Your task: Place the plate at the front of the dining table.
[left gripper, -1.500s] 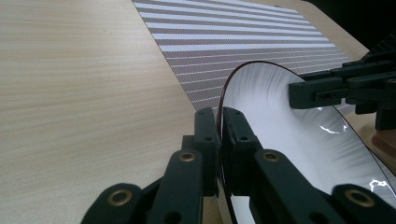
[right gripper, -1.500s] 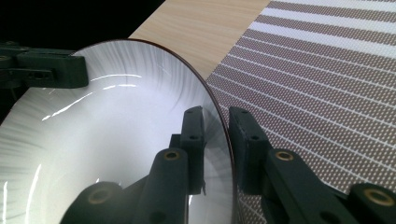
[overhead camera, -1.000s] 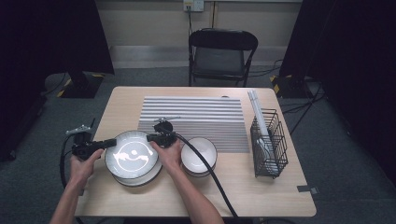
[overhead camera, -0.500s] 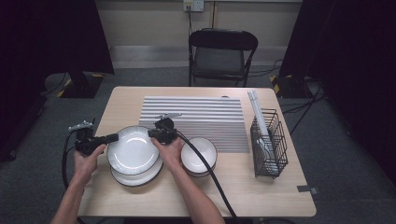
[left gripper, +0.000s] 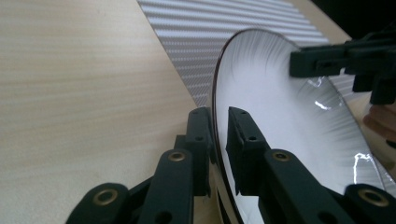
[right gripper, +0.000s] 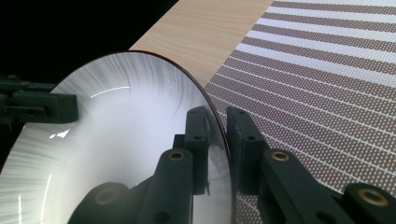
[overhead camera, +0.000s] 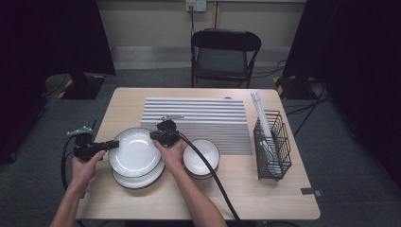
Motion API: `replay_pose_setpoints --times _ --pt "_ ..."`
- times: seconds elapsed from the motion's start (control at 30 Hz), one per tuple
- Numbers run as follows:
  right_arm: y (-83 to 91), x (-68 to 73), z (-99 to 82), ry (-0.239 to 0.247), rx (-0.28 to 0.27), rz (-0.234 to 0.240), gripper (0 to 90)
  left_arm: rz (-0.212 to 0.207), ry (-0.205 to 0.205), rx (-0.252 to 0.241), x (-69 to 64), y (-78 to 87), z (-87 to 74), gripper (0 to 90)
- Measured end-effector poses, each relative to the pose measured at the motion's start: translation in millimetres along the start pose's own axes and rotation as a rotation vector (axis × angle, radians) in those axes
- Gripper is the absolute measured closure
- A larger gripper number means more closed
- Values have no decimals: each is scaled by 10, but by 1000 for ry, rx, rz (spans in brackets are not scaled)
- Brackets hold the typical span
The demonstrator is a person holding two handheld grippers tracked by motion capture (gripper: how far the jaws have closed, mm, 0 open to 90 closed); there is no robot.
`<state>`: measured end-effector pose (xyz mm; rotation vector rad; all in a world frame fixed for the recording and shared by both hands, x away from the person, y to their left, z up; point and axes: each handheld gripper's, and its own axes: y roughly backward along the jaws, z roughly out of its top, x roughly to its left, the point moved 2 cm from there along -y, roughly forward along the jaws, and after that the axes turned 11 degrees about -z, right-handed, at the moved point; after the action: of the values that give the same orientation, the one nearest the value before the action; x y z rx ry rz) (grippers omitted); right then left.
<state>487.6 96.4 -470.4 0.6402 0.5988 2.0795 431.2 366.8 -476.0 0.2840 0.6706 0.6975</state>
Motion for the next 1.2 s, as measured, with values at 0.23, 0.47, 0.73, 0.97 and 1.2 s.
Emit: replay_pose_setpoints --times 0.23,0.47,0.73,0.97,1.2 --pt "2 9 0 -16 -9 -4 795 10 -6 -20 20 17 77 847" --pt "10 36 97 11 -29 -21 794 16 2 -66 47 26 130 857" --pt "-18 2 59 -8 -10 -6 792 35 -13 -69 27 15 125 857" --pt "-56 3 -29 -26 51 34 717 36 -16 -73 28 14 120 857" --pt "-61 -25 -76 -63 66 78 708 28 -12 -78 34 13 112 855"
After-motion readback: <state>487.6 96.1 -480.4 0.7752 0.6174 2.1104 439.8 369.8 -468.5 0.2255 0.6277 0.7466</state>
